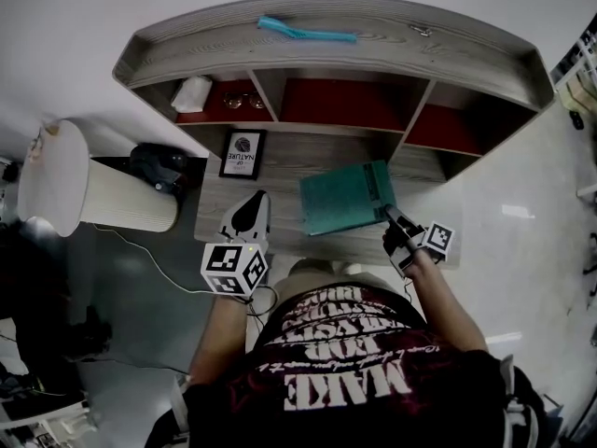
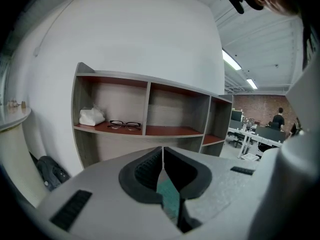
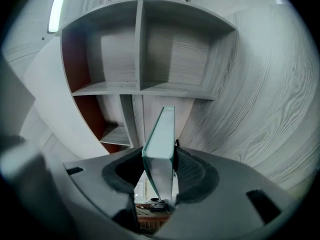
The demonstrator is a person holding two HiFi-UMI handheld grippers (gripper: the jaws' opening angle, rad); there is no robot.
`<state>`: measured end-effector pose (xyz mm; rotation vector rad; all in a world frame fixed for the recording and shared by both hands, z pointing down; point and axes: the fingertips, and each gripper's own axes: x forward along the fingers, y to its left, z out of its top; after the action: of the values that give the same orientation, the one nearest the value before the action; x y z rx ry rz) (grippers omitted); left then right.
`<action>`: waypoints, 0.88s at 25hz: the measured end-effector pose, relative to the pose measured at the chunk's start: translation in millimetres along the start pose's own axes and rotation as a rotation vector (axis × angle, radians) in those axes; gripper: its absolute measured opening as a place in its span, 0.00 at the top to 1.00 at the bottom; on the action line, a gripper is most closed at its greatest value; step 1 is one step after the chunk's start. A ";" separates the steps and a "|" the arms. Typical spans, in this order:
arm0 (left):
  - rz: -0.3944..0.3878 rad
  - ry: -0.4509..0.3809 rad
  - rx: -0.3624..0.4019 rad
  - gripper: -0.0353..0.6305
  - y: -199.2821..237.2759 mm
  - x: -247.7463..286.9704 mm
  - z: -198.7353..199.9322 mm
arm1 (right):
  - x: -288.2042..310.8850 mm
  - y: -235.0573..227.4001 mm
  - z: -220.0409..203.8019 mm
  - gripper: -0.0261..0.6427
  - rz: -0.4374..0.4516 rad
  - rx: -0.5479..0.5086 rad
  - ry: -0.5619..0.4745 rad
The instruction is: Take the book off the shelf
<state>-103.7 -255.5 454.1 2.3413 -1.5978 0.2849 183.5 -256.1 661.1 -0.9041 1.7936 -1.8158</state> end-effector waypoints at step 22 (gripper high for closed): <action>-0.014 0.114 0.031 0.92 -5.3 5.3 -31.9 | 0.9 -144.4 -19.6 0.68 -0.252 0.099 -0.016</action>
<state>-96.7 -247.3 485.0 2.3137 -1.5334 0.4354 189.2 -232.8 804.8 -1.1450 1.6242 -2.0230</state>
